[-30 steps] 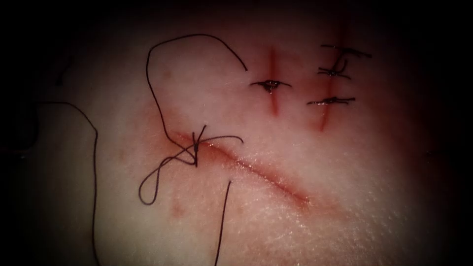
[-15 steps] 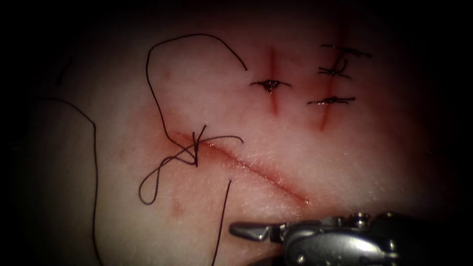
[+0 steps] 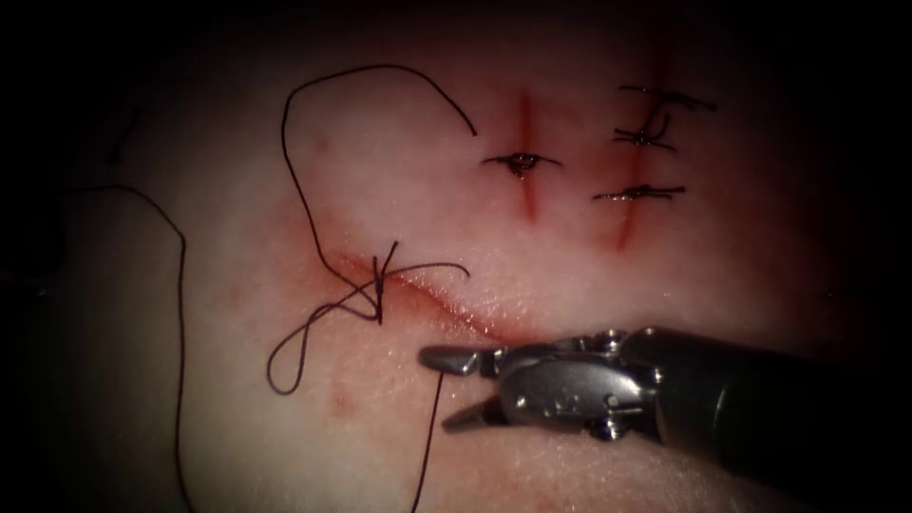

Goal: Wound Closure
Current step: Use the right tool to pull the full length of suture through the stitch except for a short suture tail.

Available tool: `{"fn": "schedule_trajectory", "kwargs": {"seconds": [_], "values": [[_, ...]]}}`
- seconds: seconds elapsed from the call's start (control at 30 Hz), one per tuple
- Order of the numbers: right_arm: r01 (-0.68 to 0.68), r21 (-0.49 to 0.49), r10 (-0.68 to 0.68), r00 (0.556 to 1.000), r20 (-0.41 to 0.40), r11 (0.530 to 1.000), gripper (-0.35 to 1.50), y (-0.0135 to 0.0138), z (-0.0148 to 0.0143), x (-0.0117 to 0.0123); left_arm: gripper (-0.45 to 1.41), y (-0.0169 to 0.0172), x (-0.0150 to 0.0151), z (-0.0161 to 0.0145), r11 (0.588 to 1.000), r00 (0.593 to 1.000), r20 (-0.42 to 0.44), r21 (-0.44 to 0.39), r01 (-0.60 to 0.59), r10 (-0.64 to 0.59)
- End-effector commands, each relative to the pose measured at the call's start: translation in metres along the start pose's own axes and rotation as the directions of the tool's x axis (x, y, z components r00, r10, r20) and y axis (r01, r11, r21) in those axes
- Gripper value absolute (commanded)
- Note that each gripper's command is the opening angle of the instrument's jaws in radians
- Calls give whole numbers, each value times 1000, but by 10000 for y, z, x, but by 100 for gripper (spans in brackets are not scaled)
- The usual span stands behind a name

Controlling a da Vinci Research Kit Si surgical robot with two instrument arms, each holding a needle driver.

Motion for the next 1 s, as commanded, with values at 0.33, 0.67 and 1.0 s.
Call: {"fn": "schedule_trajectory", "kwargs": {"seconds": [0.33, 0.67, 1.0], "values": [[-39, -41, 43, 995, 88, 998, -35, -9, -9, 9, -45, 11, -11, 3, 1000, 1000, 3, -10, -7, 7], [-30, 89, 29, 999, 19, 996, -35, -94, -25, 98, -45, 14, -15, 11, 1000, 1000, -2, -18, -11, 11], [-9, 189, 29, 994, -103, 982, 5, -148, -38, 206, -45, 16, -15, 13, 1000, 1000, 2, -22, -12, 12]]}}
